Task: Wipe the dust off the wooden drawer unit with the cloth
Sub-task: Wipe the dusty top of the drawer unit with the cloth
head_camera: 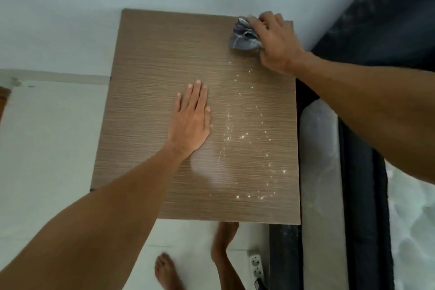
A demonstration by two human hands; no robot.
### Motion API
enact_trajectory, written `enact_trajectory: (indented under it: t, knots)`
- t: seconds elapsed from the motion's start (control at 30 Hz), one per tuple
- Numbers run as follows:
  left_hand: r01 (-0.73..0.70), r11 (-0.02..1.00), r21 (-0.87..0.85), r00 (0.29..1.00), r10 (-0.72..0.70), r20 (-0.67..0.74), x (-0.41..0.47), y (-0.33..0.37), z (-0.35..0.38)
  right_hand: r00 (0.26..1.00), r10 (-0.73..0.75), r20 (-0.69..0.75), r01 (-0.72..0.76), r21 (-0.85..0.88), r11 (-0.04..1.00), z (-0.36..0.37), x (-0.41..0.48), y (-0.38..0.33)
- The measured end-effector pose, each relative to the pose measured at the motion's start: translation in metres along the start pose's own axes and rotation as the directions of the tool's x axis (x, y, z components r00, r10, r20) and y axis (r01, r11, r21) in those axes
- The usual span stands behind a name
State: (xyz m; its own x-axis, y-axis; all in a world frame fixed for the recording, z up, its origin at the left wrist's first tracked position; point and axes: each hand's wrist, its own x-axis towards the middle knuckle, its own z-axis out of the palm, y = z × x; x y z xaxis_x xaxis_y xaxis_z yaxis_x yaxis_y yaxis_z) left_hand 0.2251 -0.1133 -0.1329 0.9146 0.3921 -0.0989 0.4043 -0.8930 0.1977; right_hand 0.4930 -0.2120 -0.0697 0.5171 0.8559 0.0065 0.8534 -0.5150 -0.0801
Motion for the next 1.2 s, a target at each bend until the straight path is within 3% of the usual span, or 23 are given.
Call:
enact_trajectory:
  t: [0.17, 0.4, 0.6, 0.73, 1.03, 1.2]
  knots:
    - [0.014, 1.000, 0.012, 1.000, -0.014, 0.002, 0.002, 0.001, 0.000, 1.000, 0.005, -0.001, -0.005, -0.120, 0.993, 0.021, 0.028, 0.007]
    - [0.013, 1.000, 0.022, 1.000, -0.013, 0.006, 0.001, 0.002, -0.002, 0.997, 0.017, -0.071, -0.018, -0.012, 1.000, 0.037, 0.036, 0.002]
    - [0.025, 0.999, 0.021, 1.000, -0.025, 0.015, 0.001, 0.002, 0.000, 0.998, -0.021, -0.052, 0.020, -0.009, 1.000, 0.039, 0.023, -0.012]
    - [0.013, 1.000, 0.010, 1.000, -0.013, 0.009, 0.000, 0.002, -0.001, 0.997, -0.073, -0.014, 0.074, 0.093, 0.993, 0.047, 0.010, -0.023]
    - [-0.053, 0.996, -0.077, 0.998, 0.055, 0.023, -0.002, -0.006, -0.007, 0.992, -0.116, 0.058, 0.110, 0.099, 0.989, 0.054, -0.065, -0.083]
    - [-0.090, 0.987, -0.130, 0.994, 0.097, 0.045, -0.032, -0.024, -0.012, 0.993, -0.116, 0.025, 0.113, 0.100, 0.989, 0.054, -0.123, -0.124]
